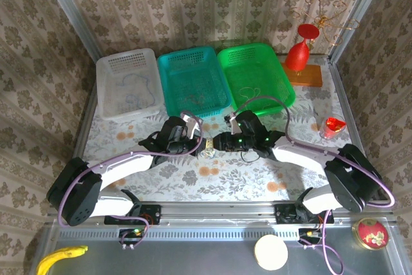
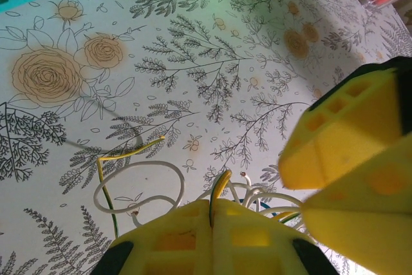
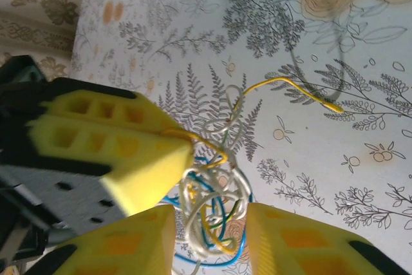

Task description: Untangle the cables

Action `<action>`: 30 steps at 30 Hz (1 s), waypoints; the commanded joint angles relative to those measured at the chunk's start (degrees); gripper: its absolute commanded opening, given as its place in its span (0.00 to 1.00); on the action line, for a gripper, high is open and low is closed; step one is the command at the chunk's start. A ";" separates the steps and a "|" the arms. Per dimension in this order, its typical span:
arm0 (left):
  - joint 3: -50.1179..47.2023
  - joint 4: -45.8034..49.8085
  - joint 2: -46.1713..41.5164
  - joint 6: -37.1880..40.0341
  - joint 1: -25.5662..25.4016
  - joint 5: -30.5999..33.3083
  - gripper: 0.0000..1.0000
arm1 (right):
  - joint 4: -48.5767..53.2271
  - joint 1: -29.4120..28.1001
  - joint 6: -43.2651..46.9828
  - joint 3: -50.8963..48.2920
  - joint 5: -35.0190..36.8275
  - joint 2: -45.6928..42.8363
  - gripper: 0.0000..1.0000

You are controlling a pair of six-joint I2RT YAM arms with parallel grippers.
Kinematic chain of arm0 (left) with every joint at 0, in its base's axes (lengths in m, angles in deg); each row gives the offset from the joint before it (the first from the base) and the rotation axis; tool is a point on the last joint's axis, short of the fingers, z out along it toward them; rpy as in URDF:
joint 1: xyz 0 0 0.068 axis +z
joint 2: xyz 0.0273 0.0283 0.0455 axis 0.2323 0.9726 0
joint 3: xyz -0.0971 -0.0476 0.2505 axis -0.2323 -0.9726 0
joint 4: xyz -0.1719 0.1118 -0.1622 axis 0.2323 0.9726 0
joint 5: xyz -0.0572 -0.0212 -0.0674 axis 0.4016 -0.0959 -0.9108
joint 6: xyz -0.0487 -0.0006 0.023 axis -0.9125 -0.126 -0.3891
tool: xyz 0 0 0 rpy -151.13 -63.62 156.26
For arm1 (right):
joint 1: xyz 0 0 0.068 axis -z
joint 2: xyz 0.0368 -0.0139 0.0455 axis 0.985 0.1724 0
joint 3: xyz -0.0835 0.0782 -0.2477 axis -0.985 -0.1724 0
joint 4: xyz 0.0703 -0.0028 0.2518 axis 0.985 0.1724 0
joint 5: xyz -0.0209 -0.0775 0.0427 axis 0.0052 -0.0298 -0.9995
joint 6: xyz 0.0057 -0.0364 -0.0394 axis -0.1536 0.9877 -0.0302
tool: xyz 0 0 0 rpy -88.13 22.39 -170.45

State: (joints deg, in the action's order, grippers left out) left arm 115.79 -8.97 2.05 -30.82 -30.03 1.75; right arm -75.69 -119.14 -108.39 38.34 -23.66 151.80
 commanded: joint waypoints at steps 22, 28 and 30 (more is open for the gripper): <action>-4.95 -7.59 -3.58 -6.17 6.05 -2.96 0.38 | -5.67 2.25 -1.26 -8.78 1.00 -0.67 0.00; -5.74 -8.17 0.92 -5.07 5.19 -4.84 0.40 | -5.59 2.29 -1.35 -8.49 1.03 -1.05 0.00; -5.87 -9.32 2.45 -5.22 4.43 -5.51 0.40 | -5.51 2.33 -1.35 -8.41 1.12 -1.03 0.00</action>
State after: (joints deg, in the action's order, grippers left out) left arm 110.81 -16.33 2.91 -36.76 -24.67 -1.53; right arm -80.35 -116.85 -109.65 29.71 -23.39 152.21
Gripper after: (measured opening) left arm 0.403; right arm 0.067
